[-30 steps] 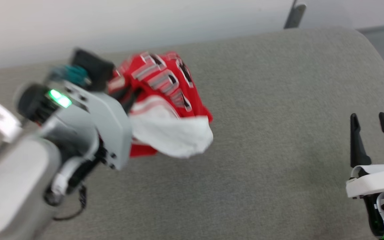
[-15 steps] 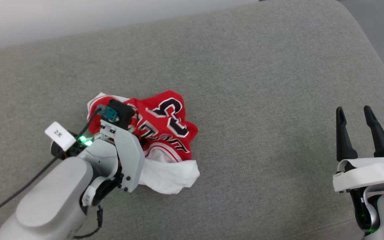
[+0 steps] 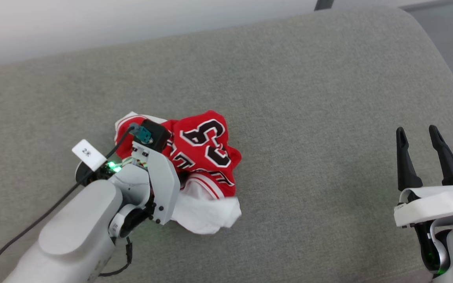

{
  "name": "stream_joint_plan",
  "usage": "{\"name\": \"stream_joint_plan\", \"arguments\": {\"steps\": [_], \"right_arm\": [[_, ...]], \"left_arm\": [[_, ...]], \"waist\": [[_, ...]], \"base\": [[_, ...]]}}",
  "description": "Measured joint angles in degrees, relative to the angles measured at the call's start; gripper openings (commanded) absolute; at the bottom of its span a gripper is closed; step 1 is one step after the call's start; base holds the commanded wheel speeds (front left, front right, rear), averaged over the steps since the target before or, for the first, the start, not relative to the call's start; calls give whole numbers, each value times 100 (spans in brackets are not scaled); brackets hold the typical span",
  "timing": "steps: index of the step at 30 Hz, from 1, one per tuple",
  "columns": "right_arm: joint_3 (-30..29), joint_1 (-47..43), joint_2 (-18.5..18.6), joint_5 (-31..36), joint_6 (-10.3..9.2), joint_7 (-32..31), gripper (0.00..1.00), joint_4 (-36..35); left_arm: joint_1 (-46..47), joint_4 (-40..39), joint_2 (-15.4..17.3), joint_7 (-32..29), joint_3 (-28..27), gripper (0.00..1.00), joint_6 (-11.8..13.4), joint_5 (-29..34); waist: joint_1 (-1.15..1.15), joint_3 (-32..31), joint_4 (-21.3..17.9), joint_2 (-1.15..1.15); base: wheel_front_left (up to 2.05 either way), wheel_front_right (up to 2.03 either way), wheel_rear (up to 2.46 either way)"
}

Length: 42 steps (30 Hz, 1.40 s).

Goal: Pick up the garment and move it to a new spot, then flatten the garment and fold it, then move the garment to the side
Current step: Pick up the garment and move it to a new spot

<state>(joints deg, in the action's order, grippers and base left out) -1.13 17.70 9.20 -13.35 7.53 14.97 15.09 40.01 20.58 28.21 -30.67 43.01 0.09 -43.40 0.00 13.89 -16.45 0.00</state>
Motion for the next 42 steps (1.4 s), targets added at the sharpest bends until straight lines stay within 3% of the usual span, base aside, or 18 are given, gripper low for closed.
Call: {"name": "stream_joint_plan", "arguments": {"steps": [6,16,31,42], "right_arm": [[55,-95,137,15,0,1,100,36],[158,-281,355,-31,0,1,100,147],[12,-716,463,-62,0,1,100,165],[-253,-1041,382,-24,0,1,100,24]], "left_arm": [[-5,-334,60,123,-47,100,-83,-56],[-399,-1143,513,676,-470,100,100,-193],[-2037,-1967,1362,2586,-1644,100,622,-433],[-3379,-2079,1607,4013,-2375,100,893,-593]], "waist": [[0,-266,173,0],[0,-742,580,0],[0,-1373,1289,0],[0,-1589,1733,0]], "base": [[0,0,0],[0,0,0],[0,0,0],[0,0,0]]}}
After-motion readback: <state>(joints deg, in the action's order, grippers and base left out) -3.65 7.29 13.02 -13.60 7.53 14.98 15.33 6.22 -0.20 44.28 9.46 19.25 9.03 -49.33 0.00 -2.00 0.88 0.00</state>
